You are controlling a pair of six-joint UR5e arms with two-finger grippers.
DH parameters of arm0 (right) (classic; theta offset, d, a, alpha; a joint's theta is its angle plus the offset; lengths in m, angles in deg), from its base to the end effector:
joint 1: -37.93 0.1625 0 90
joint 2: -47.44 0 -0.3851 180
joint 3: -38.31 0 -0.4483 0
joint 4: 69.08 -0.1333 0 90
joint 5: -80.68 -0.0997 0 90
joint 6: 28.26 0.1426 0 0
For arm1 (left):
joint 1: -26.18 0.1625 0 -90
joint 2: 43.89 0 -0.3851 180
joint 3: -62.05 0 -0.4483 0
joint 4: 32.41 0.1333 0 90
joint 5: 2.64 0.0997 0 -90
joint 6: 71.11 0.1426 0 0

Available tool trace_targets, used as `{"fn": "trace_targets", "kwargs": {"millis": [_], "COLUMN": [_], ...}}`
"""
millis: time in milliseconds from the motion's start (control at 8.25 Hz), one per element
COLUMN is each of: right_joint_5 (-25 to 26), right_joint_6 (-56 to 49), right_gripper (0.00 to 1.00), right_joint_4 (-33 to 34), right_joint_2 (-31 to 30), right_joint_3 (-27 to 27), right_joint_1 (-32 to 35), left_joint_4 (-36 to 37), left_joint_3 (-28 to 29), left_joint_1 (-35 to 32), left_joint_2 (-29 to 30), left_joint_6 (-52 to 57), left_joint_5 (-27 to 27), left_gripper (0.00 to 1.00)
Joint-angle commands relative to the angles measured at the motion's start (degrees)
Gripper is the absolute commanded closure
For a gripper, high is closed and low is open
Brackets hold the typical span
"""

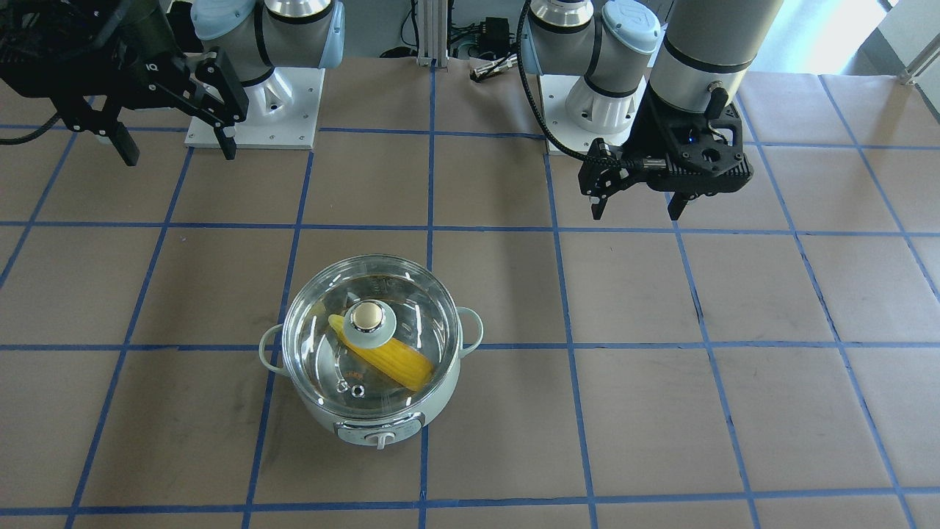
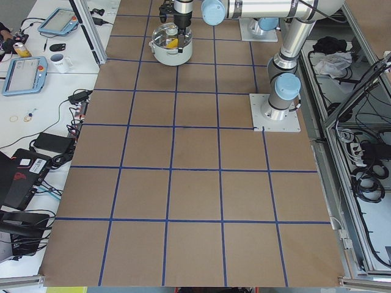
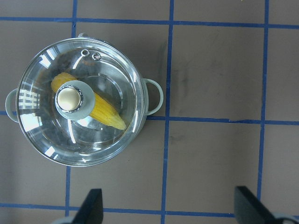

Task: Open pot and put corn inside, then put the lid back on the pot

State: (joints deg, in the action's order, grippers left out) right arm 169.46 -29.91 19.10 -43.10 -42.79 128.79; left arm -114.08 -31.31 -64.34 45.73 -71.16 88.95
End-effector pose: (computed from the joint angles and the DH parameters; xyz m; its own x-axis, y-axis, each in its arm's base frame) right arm 0.1447 -0.5542 0.4930 -0.9988 -0.0464 -0.0173 -0.0437 0.9901 -0.1332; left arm -0.1344 -0.5565 0.3917 -0.9996 0.0056 -0.0275 0.0082 0.9956 -0.0933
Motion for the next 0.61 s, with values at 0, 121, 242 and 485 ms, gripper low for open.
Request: {"fn": "trace_targets", "kwargs": {"millis": [0,121,242,485], "right_joint_5": [0.34,-0.09,0.08,-0.01], "right_joint_6": [1.04,0.86,0.77,0.68], "right_gripper": [0.0,0.0,0.0,0.0], "right_joint_4": [0.94,0.94,0.85,0.94], "right_joint_2": [0.36,0.28,0.36,0.28], "right_joint_3": [0.06,-0.02,-0.03,-0.03], "right_joint_1": [0.99,0.99,0.9,0.9], "left_joint_4": [0.1,0.1,0.19,0.19], "left_joint_3": [-0.15,-0.15,-0.15,-0.15], "left_joint_1": [0.0,0.0,0.0,0.0], "left_joint_2": [0.21,0.38,0.38,0.3], "left_joint_6": [-0.04,-0.04,-0.04,-0.12], "left_joint_5": [0.0,-0.09,0.0,-0.09], "left_gripper": [0.0,0.0,0.0,0.0]}}
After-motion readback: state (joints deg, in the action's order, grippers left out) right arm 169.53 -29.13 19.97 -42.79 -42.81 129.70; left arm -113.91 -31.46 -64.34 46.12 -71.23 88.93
